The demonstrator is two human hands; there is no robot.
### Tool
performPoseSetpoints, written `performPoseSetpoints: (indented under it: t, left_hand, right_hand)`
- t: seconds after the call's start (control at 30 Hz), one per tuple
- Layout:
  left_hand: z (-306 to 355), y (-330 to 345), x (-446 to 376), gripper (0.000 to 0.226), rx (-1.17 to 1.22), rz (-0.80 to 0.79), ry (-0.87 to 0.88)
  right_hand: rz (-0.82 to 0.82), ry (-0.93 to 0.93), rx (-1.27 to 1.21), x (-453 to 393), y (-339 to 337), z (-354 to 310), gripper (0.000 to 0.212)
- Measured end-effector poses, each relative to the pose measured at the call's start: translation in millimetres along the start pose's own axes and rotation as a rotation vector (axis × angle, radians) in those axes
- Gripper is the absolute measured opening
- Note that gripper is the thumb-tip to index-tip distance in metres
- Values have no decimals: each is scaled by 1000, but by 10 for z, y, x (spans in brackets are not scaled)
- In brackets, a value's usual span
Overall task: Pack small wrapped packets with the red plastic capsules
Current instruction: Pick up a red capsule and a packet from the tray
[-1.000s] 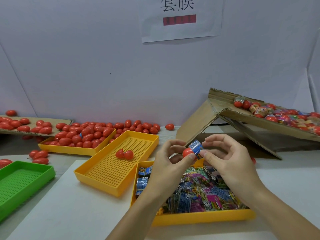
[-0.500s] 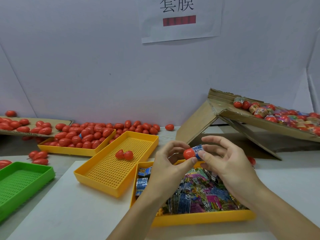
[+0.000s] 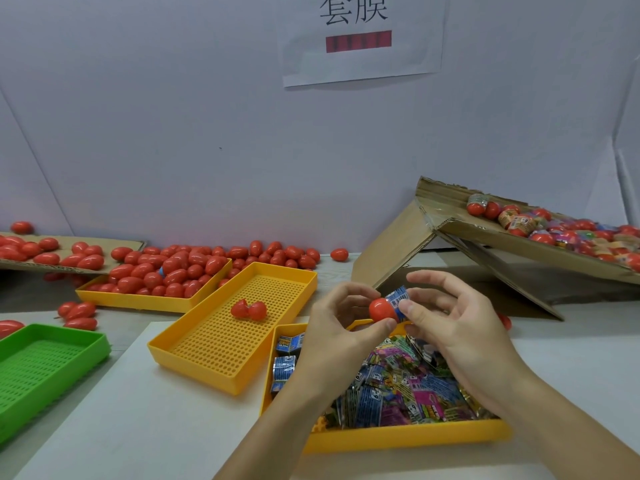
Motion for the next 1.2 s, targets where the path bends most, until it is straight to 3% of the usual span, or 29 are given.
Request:
performPoseSetpoints:
  t: [0.43,0.63,0.83,1.0,1.2]
  left_hand:
    - [3,1,-3,26,12,-7,21]
    - [-60,3,17,10,128,22,-29]
    - [-161,15,21,17,301,77,-111]
    - [-189,3,14,18,314,100,-131]
    - [-163,-11,15,18,249,70,-94]
  right_hand:
    - [-34,-8,116,13,47,-28,42]
    - [-13,-51,135,46,54,-93,40]
    - [18,-148,236,98,117,-173,41]
    - [92,-199,321,124,104,-178,31]
    - [68,-218,341,148,142,-202,20]
Point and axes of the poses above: each hand's wrist, its own x-axis away from the middle knuckle, its own y-axis out of the palm, z = x × y, the point moved 10 cm from there along -x, towards the middle knuckle, and after that the axes turned 12 degrees about y, right-handed, at the moved point
